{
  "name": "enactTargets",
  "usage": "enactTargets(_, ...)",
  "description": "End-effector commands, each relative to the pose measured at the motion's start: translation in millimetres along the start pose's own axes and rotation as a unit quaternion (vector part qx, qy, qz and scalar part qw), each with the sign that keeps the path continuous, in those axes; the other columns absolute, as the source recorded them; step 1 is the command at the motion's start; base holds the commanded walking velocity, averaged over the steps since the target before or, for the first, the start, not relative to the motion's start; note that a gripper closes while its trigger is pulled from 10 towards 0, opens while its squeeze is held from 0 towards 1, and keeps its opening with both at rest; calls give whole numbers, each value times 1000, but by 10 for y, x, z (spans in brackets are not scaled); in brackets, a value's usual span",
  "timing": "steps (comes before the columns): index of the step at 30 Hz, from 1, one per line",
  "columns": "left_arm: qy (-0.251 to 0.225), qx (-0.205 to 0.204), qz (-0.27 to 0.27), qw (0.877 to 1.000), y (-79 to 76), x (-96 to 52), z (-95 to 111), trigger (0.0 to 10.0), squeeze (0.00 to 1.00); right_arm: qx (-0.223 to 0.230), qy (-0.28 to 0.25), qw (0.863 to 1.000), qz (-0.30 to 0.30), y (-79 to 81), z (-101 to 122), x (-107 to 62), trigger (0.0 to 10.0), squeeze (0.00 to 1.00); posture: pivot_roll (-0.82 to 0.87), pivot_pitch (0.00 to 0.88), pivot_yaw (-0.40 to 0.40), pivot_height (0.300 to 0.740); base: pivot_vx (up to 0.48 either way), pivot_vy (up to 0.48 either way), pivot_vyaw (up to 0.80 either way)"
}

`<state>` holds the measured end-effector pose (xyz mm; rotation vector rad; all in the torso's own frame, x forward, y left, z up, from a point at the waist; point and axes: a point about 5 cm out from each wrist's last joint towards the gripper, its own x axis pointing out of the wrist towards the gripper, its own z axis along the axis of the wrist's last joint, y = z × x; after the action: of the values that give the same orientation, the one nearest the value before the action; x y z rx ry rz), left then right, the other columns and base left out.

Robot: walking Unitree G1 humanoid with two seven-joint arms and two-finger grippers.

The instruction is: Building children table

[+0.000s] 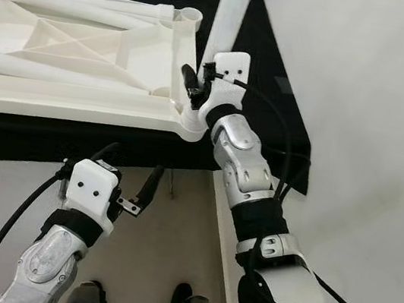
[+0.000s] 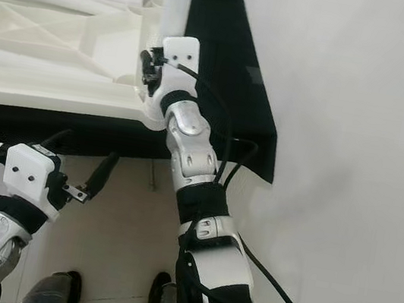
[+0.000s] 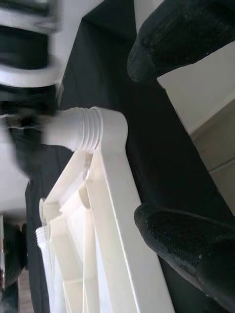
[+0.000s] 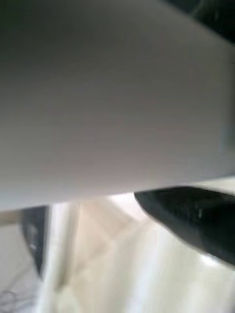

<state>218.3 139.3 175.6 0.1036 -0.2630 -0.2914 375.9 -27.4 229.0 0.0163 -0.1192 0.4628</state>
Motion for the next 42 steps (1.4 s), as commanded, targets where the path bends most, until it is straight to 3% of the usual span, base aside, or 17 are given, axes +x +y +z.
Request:
enactTargets(1,30,3,10,1000,17,-18,-100,10000,0,17,-3,1000,13,21,-7,-23,10000,1000,175,243,-128,740,0,0,0)
enactTargets(5,33,-1,34,999,57,0,-115,10000,0,36,-40,998,37,-13,117,-71,10000,1000,168,243,-126,740,0,0,0)
enactTargets(6,36,2,49,998,88,8,-119,10000,0,36,-56,997,50,-39,154,-102,10000,267,165,242,-124,740,0,0,0)
enactTargets(8,38,3,60,997,109,13,-121,10000,0,34,-66,995,59,-55,178,-121,10000,267,165,242,-124,740,0,0,0)
enactTargets(9,40,5,71,997,135,21,-125,10000,0,33,-71,994,75,-79,176,-155,10000,0,162,243,-124,740,0,0,0)
enactTargets(15,44,7,77,996,187,29,-119,10000,0,19,-70,993,92,-208,92,-277,10000,0,153,243,-119,740,0,0,0)
enactTargets(18,41,-4,56,998,182,31,-85,10000,0,7,-66,991,119,-247,27,-386,10000,0,149,241,-115,740,0,0,0)
enactTargets(27,29,-15,58,998,216,48,-37,10000,0,-2,-59,988,145,-257,-37,-494,10000,0,146,234,-112,740,321,0,89)
enactTargets(32,28,-17,56,998,219,63,-29,10000,0,-3,-67,985,162,-233,-15,-517,10000,0,145,230,-111,740,380,0,793)
enactTargets(42,32,-22,50,998,190,76,-44,10000,0,-24,-44,984,171,-292,-58,-534,10000,0,140,234,-114,740,363,0,0)
